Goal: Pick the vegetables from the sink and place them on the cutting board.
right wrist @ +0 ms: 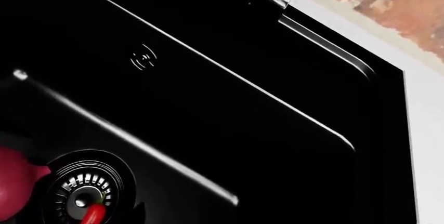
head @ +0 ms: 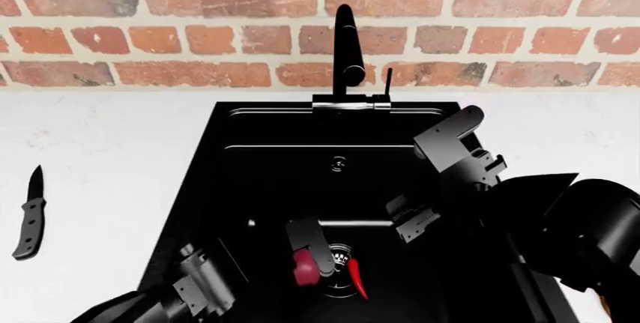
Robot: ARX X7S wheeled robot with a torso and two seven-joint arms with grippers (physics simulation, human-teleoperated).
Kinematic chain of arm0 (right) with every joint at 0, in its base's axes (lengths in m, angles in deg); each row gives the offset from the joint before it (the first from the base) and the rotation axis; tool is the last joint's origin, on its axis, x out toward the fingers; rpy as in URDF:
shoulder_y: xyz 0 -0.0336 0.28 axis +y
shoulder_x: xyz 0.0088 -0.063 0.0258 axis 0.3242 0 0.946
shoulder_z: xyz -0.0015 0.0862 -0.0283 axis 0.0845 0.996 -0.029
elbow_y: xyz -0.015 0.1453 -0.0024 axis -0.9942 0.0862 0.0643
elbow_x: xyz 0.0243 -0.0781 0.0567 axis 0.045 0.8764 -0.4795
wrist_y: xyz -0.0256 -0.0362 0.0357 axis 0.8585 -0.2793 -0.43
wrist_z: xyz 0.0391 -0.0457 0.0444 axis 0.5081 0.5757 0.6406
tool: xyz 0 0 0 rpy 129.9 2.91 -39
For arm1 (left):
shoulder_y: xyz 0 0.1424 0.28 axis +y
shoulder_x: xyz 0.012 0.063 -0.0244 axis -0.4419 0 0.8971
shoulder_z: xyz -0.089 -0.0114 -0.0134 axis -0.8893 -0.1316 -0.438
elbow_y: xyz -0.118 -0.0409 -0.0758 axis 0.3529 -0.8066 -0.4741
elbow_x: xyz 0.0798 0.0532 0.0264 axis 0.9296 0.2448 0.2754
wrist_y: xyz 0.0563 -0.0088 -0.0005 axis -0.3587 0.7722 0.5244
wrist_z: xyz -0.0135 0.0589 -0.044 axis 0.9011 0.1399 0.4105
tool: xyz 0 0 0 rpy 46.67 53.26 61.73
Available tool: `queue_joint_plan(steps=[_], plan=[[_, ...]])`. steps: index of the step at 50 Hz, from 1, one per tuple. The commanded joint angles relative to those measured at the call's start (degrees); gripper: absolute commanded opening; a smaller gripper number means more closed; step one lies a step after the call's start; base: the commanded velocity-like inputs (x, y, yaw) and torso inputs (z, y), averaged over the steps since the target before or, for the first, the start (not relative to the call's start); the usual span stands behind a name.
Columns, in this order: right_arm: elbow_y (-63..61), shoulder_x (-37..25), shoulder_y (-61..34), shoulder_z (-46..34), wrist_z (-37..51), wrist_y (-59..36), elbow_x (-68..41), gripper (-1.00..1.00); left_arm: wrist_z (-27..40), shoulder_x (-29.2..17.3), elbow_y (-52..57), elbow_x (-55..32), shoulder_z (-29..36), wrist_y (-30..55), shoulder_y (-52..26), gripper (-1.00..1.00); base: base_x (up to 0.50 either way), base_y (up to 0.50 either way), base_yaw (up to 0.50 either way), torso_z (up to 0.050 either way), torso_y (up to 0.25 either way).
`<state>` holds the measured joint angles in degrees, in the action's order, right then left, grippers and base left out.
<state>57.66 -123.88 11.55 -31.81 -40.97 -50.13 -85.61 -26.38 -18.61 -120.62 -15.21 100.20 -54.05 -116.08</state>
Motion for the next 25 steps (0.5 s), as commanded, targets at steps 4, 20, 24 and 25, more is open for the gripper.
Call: queue_joint_plan(steps=[4,20,24,25], plan=[[0.65,-0.18,0.26,-0.50,-0.62,0.81,0.60,1.00,-1.28,5.27,-12.30,0.41,0.71,-6.80,3.98,1.00,0.00,0.00,0.00,0.000,0.000],[0.81,-0.48,0.46,-0.42,-0.38,1.01,0.48,1.00,-4.91,7.50,-18.42,0.58,2.20,-12.80,5.40,-1.00,0.00,0.00,0.00,0.000,0.000],[0.87,-0.37,0.40,-0.50,-0.36,0.99,0.49,1.00,-4.77,7.22,-18.13,0.73,2.33,-13.98,5.54,-1.00,0.01,0.00,0.00,0.000,0.000],[0.86,-0.34,0.36,-0.52,-0.37,0.97,0.48,1.00,-4.40,7.17,-18.28,0.86,2.30,-14.79,5.54,-1.00,0.01,0.00,0.00,0.000,0.000]])
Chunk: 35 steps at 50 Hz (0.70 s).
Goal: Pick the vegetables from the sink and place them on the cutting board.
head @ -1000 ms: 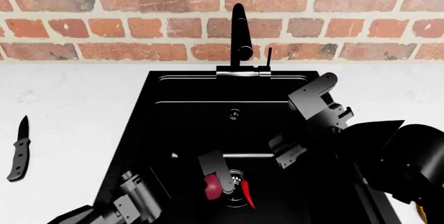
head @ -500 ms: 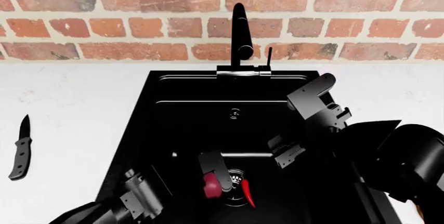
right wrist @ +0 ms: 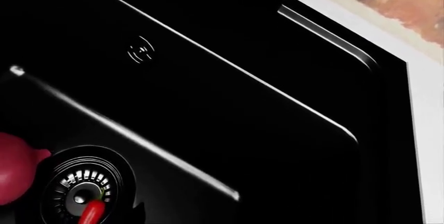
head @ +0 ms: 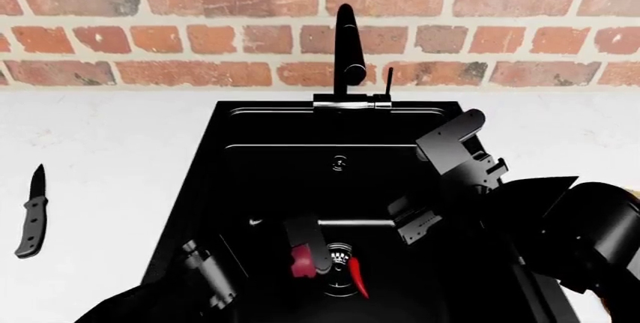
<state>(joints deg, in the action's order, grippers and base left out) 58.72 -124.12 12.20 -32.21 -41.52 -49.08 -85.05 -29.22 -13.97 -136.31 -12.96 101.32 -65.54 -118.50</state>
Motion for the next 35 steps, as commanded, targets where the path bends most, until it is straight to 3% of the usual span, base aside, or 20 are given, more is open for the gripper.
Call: queue_joint_plan(steps=[1,10,20,35], plan=[[-0.19,-0.08,-0.31,-0.14,0.18,-0.08,-0.10,1.00,-1.22,2.55,-2.83,-1.35,1.09,-3.91,7.89,-1.00,0.01,0.00,-0.01,0.000,0.000],[-0.54,-0.12,-0.46,0.02,0.60,-0.50,-0.59,1.00,4.76,2.07,-3.54,-1.23,-1.07,-10.65,6.59,-1.00,0.01,0.00,0.00,0.000,0.000],[0.67,0.58,-1.01,2.60,3.35,-1.75,-3.35,1.00,11.19,-10.66,27.75,-3.75,-5.09,3.72,4.46,-1.00,0.00,0.00,0.00,0.000,0.000],[2.54,1.57,-2.65,5.68,10.13,-6.28,-7.80,1.00,21.75,-22.10,53.10,-5.99,-13.58,14.99,2.42,-1.00,0.00,0.00,0.00,0.000,0.000]])
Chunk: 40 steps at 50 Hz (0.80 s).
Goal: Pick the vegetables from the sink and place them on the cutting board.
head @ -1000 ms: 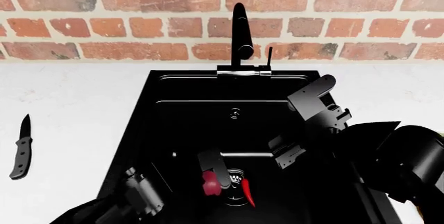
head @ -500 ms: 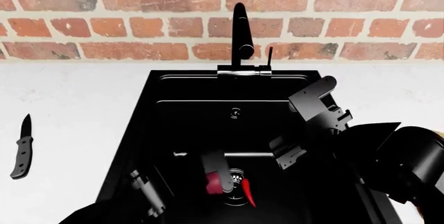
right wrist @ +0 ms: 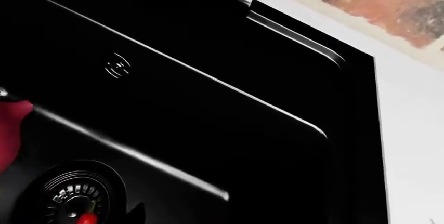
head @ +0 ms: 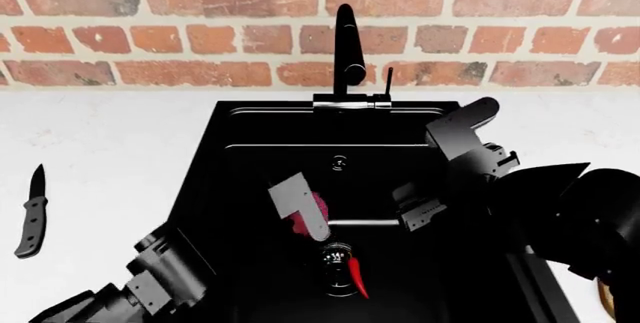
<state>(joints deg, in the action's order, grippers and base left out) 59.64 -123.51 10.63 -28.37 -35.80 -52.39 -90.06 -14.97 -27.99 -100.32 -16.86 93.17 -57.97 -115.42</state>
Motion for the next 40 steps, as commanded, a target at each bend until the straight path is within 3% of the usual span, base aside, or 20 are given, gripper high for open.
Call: queue_joint_plan(steps=[1,14,25,40], plan=[[1.84,1.13,-1.23,1.89,4.88,-3.24,-2.87,1.00,8.12,-8.36,17.51,-1.86,-5.75,7.72,-0.86,-1.00,0.00,0.00,0.00,0.000,0.000],[6.98,5.36,-2.24,1.51,7.14,-4.63,-3.41,1.00,17.54,-13.00,30.95,-2.99,-14.12,10.96,-1.33,-1.00,0.00,0.00,0.00,0.000,0.000],[17.25,12.01,-4.23,-3.92,-2.33,-1.37,1.07,1.00,22.98,-12.59,31.44,-2.25,-17.84,11.36,-1.68,-1.00,0.00,0.00,0.00,0.000,0.000],[33.43,20.56,-5.08,-9.82,-13.24,4.97,7.03,1.00,24.48,-11.35,30.76,-4.20,-20.60,10.37,-1.11,-1.00,0.00,0.00,0.00,0.000,0.000]])
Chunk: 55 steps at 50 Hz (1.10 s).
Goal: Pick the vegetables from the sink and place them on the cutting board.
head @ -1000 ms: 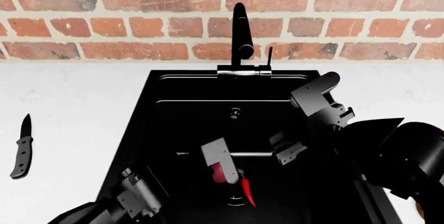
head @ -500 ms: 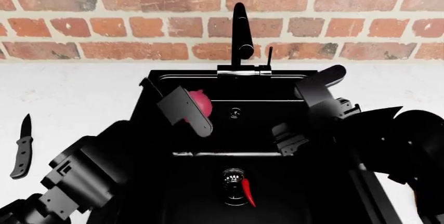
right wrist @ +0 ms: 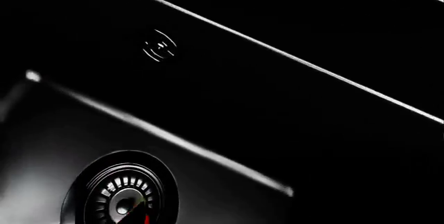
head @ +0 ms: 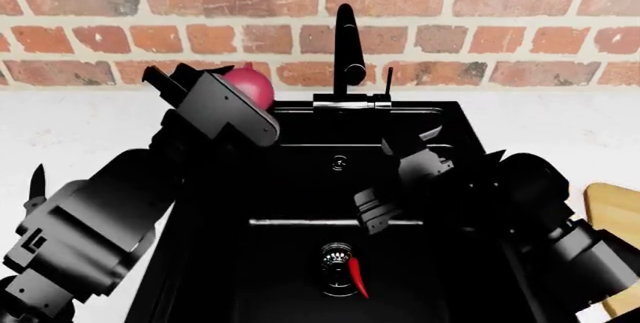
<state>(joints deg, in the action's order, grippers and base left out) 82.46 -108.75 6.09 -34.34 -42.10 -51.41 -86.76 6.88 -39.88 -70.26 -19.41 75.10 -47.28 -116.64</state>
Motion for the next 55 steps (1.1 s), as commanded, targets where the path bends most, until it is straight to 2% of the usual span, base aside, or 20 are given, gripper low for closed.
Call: queue_joint_plan(steps=[1,31,55], plan=[[11.41,6.18,-0.46,-3.96,-7.51,4.39,3.86,1.00,2.62,0.60,0.66,-1.74,-2.57,-0.42,0.20,-1.00,0.00,0.00,0.00,0.000,0.000],[30.89,13.84,2.81,-8.97,-18.83,13.67,9.44,1.00,2.10,1.61,-2.46,-2.45,-2.44,-2.93,1.90,-1.00,0.00,0.00,0.00,0.000,0.000],[34.51,14.79,5.62,-11.31,-23.47,12.78,9.83,1.00,1.99,2.20,-3.93,-1.91,-1.73,-3.69,1.74,-1.00,0.00,0.00,0.00,0.000,0.000]])
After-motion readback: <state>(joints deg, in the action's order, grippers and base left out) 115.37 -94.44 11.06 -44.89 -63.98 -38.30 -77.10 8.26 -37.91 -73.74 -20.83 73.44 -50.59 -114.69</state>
